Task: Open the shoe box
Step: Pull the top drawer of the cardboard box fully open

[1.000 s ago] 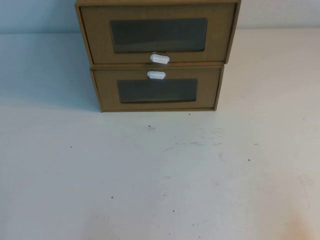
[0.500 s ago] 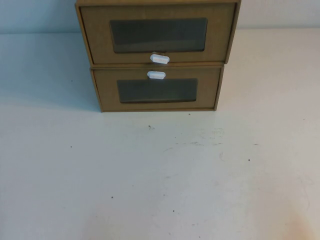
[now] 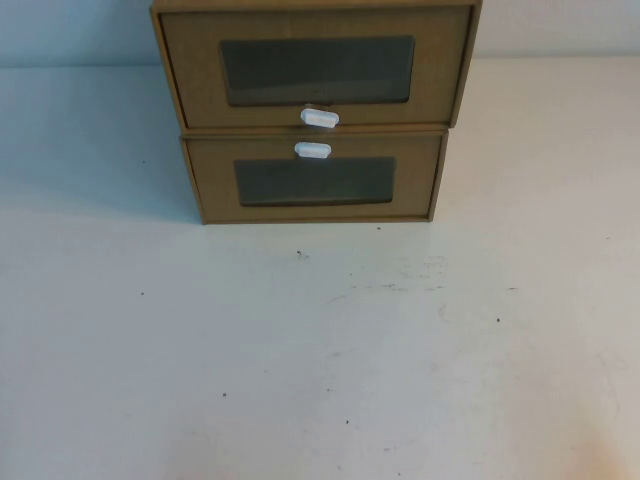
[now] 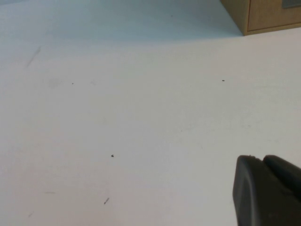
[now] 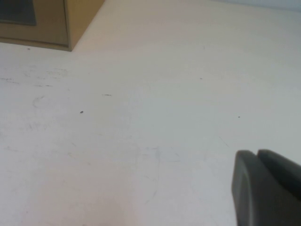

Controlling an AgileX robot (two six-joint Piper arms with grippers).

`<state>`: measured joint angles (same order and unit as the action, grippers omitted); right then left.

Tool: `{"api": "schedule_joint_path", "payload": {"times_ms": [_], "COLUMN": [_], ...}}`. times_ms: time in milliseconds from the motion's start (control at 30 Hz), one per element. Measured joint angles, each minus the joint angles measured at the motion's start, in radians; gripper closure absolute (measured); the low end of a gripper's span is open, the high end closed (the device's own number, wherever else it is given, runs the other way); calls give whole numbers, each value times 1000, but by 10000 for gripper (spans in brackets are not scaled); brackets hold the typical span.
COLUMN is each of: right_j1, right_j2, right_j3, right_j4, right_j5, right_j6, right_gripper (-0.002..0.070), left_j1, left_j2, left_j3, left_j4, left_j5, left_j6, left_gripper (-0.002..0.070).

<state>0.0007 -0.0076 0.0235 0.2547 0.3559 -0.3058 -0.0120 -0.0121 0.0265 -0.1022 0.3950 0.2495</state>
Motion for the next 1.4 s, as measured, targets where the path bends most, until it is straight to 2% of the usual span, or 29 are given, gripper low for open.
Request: {"api": "schedule_joint_path", "payload": {"times_ms": [767,867,1100,1200,1400], "right_j1": [0,0,0,0,0], "right_j2": [0,0,0,0,0], "right_j3": [0,0,0,0,0], "right_j4": [0,0,0,0,0], "right_j5": [0,0,0,0,0], "right_j6": [0,0,0,0,0], "right_gripper": [690,690,690,690,690], "left_j1": [0,0,0,0,0], "left_j2": [0,0,0,0,0], "left_j3": [0,0,0,0,0], "left_j4": [-8,-126,-564,-617,-636], "left_j5": [-32,-68,-164,-196,-244], "left_j6": [-2,-51,-130,-132,-132], "left_gripper": [679,679,679,679,679]}}
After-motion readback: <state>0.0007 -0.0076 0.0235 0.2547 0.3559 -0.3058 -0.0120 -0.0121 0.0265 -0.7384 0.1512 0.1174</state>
